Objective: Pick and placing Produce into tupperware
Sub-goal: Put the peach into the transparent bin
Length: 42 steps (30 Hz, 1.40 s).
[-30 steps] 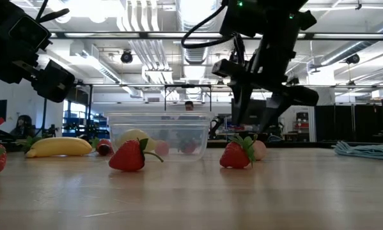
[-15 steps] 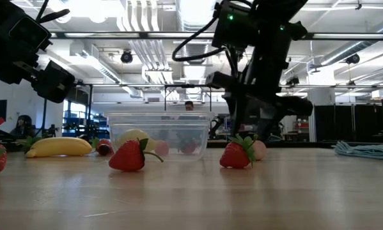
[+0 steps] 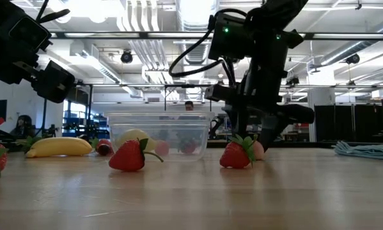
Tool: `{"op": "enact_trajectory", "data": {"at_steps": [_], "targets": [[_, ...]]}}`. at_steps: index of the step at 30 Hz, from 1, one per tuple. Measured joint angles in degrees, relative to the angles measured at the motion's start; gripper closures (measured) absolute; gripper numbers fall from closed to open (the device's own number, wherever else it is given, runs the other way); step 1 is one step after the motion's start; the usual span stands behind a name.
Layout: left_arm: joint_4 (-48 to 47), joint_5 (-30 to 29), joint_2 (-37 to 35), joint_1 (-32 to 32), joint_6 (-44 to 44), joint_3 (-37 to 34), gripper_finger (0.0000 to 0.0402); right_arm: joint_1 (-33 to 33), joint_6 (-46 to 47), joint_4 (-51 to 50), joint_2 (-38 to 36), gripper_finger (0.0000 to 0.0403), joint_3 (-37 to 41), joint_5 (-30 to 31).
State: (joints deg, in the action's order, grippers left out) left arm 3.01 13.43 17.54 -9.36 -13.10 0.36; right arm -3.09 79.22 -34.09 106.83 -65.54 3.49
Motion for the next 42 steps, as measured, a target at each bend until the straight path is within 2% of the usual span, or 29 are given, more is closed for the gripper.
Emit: {"op": "enact_trajectory", "data": {"at_steps": [18, 28, 35, 39, 42], "targets": [[0.0, 0.0, 0.1, 0.0, 0.0, 0.0, 0.0152, 0.0, -0.6, 0.0, -0.2, 0.0263, 0.0, 1.3], [0.0, 0.0, 0.1, 0.0, 0.0, 0.0, 0.0152, 0.0, -1.6, 0.0, -0.5, 0.0292, -1.4, 6.6], [0.0, 0.0, 0.1, 0.0, 0.0, 0.0, 0.0152, 0.0, -5.9, -0.8, -2.5, 0.0299, -6.6, 8.1], [0.0, 0.0, 0.1, 0.0, 0.0, 0.0, 0.0152, -0.2, -7.4, -7.1, -3.1, 0.03, -13.0, 15.0], [0.0, 0.0, 0.0, 0.0, 0.0, 0.0, 0.0152, -0.3, -14.1, -6.9, -3.2, 0.03, -18.6, 17.6]]}}
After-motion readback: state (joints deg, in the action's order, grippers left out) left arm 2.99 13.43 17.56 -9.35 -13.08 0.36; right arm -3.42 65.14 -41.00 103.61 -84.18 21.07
